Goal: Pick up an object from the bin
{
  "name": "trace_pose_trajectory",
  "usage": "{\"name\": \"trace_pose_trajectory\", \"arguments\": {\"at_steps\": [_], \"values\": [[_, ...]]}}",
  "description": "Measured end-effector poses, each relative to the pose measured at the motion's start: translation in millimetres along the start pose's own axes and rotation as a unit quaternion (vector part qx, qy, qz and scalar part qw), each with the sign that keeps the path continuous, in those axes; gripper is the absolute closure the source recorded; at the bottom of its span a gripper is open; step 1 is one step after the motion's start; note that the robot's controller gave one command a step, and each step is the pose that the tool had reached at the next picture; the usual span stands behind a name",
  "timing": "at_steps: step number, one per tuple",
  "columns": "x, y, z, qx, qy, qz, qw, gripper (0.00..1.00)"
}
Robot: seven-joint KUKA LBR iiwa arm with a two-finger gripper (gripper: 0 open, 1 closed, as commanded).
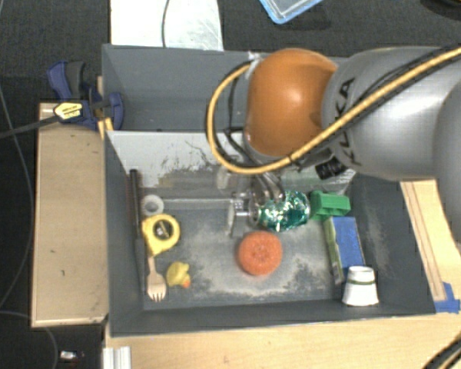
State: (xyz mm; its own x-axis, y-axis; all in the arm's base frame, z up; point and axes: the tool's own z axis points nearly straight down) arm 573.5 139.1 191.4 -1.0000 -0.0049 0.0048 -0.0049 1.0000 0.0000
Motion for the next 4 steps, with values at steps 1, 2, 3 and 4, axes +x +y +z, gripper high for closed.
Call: {"name": "trace_pose_trajectory", "arguments": {"at_steps": [1,2,3,4], "values": [[-1.5,-1,-5,-0.001,-0.0039,0.002,1.0000,0.00],[4.3,-6,-1,-0.001,-0.0061,-0.013,0.9999,0.00],[7.4,-26,7,0.000,-0.0050,-0.091,0.9958,0.00],[25.8,-73,45,0.000,-0.0053,-0.063,0.9980,0.00]]}}
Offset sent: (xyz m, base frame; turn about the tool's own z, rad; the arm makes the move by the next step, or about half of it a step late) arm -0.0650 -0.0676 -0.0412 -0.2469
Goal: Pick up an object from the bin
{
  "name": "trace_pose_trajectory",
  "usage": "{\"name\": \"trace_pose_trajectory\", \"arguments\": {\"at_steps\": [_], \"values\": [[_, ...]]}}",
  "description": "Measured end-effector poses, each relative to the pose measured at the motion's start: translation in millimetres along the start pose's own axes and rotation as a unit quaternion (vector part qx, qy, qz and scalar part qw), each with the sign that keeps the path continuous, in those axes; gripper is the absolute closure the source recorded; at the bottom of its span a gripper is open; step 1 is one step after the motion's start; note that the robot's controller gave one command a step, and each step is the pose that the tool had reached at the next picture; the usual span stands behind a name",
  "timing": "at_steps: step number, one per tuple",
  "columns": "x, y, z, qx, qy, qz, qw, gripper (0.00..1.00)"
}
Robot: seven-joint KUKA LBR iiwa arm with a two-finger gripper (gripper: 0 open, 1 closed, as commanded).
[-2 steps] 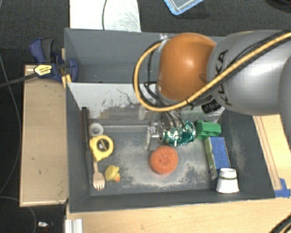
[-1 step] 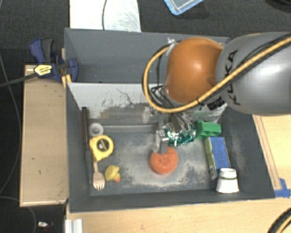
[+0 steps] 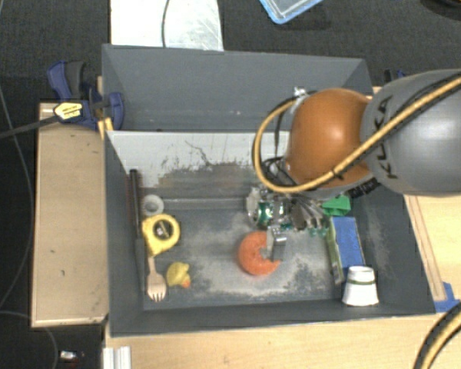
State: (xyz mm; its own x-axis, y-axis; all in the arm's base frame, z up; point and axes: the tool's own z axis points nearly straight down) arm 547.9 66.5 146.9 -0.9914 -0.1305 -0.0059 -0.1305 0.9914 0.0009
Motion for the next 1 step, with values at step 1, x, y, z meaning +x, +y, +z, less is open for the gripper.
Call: {"name": "trace_pose_trajectory", "arguments": {"at_steps": [1], "values": [[22.7,-29.4,-6.8,-0.001,-0.0027,-0.020,0.9998,0.00]]}}
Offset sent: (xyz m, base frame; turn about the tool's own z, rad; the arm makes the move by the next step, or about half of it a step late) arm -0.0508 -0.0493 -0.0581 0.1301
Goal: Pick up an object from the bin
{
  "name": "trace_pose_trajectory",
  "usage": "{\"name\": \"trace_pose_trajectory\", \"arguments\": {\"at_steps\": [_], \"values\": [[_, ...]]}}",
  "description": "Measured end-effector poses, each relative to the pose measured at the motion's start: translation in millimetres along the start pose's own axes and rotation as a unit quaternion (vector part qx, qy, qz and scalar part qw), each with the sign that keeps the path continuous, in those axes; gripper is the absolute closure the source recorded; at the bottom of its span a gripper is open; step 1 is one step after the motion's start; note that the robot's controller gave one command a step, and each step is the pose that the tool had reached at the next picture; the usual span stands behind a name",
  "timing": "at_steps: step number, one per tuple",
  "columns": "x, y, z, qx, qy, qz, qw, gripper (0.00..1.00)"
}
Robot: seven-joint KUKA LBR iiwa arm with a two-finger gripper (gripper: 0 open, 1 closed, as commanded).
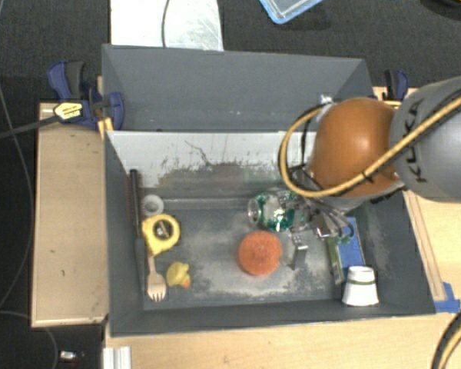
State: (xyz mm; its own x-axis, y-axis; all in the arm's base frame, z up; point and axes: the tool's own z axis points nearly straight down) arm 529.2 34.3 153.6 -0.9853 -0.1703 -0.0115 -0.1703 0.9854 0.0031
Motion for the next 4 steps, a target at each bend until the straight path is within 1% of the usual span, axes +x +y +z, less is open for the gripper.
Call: {"name": "trace_pose_trajectory", "arguments": {"at_steps": [1,2,3,4], "values": [[21.0,-8,38,0.001,-0.0024,0.062,0.9981,0.00],[-25.5,-1,63,0.001,-0.0010,0.023,0.9997,0.00],[-29.9,-1,71,-0.001,0.0074,0.020,0.9998,0.00],[-36.8,2,75,-0.002,0.0144,0.155,0.9878,0.00]]}}
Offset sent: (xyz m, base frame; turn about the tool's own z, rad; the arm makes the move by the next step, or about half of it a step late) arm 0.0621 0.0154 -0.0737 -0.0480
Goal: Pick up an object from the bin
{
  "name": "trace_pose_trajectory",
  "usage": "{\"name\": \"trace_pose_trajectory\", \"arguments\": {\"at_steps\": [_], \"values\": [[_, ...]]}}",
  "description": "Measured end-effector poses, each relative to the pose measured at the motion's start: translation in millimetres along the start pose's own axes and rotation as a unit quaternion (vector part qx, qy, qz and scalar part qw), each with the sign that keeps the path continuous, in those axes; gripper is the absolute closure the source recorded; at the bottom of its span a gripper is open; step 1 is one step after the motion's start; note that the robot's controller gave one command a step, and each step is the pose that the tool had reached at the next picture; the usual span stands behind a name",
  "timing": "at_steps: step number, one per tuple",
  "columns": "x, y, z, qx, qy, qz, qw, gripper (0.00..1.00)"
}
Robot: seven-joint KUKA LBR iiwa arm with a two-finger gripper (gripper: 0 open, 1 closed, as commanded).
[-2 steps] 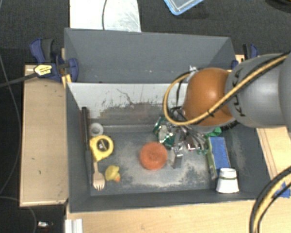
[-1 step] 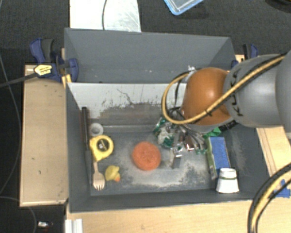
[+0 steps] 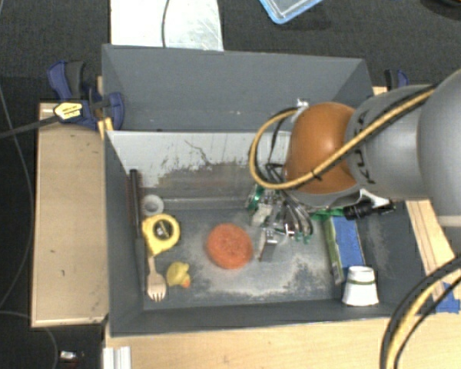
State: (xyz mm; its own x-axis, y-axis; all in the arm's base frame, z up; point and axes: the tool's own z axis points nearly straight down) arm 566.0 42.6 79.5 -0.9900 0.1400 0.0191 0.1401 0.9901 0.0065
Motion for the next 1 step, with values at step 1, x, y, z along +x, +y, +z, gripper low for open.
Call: {"name": "trace_pose_trajectory", "arguments": {"at_steps": [1], "values": [[-16.3,-15.6,-41.9,0.003,-0.0019,-0.037,0.9993,0.00]]}}
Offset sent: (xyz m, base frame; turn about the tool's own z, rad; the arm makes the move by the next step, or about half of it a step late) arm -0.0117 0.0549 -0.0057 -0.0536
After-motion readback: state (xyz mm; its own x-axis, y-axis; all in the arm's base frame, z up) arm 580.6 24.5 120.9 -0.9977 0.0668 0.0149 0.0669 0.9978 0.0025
